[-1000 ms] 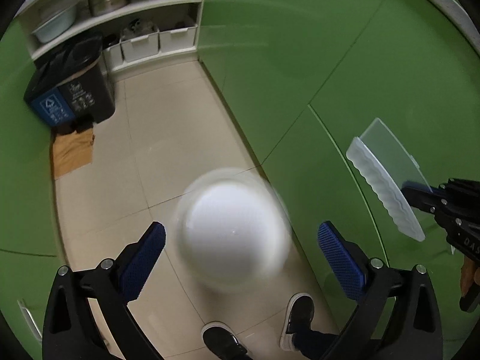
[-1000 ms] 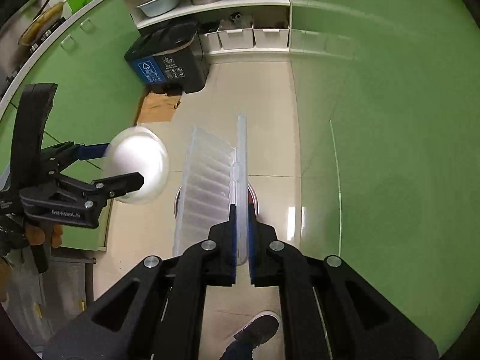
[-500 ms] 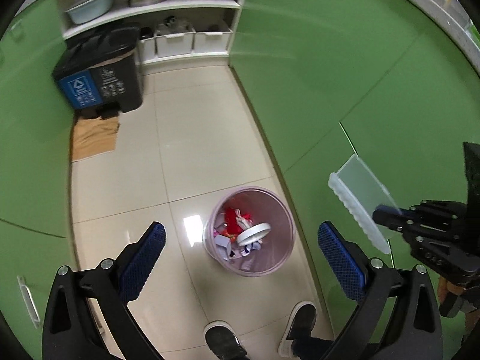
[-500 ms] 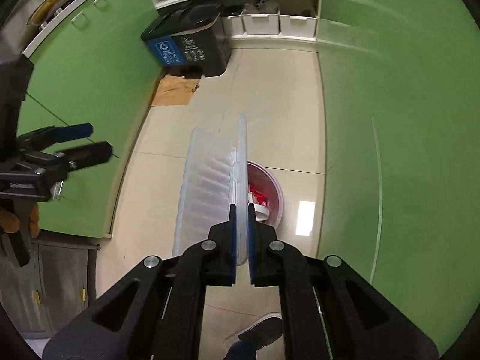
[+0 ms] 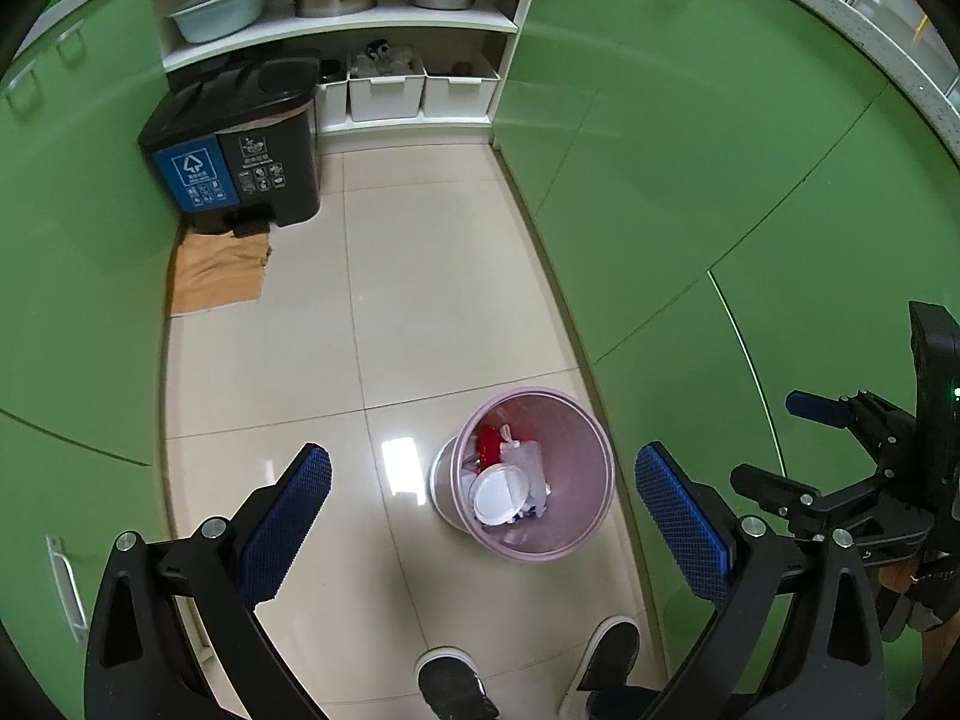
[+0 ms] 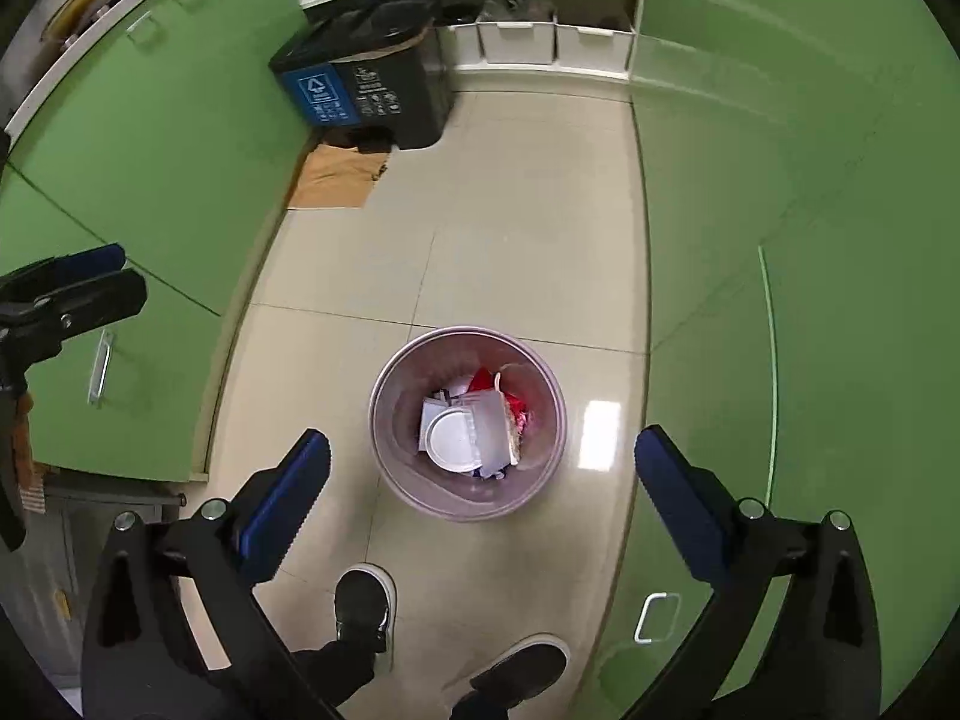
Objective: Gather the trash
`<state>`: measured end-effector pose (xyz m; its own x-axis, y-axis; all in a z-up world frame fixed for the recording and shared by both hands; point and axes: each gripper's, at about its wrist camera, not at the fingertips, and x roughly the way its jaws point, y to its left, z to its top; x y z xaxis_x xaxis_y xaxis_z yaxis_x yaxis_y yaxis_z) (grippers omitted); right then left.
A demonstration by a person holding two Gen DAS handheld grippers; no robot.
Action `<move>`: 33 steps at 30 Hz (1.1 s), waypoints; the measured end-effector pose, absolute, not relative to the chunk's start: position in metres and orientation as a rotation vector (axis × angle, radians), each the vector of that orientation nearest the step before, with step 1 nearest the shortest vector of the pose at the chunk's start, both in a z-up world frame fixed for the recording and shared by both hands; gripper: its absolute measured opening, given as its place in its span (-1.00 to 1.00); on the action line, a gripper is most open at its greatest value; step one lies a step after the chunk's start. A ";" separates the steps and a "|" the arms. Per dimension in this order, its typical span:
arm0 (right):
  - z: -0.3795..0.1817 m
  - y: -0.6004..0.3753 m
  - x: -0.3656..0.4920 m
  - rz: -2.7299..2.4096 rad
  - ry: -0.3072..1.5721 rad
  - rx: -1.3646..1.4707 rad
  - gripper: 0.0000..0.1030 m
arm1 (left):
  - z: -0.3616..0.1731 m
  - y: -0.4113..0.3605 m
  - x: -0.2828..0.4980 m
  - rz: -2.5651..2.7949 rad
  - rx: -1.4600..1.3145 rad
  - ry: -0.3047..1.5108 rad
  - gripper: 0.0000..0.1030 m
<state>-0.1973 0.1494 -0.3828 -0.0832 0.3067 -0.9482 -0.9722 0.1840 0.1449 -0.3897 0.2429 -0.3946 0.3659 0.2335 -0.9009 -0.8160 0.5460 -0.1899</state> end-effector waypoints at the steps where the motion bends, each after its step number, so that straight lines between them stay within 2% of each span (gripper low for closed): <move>1: -0.380 0.148 -0.197 1.263 1.155 -0.778 0.94 | -0.392 0.242 -0.389 0.752 -0.714 0.968 0.89; 10: -0.318 0.133 -0.195 1.235 1.158 -0.736 0.94 | -0.334 0.228 -0.381 0.729 -0.681 0.958 0.89; 24: -0.098 0.075 -0.167 1.166 1.105 -0.623 0.94 | -0.144 0.178 -0.348 0.636 -0.602 0.932 0.89; 33: -0.011 0.012 -0.120 1.119 1.054 -0.519 0.94 | -0.057 0.123 -0.285 0.539 -0.498 0.894 0.89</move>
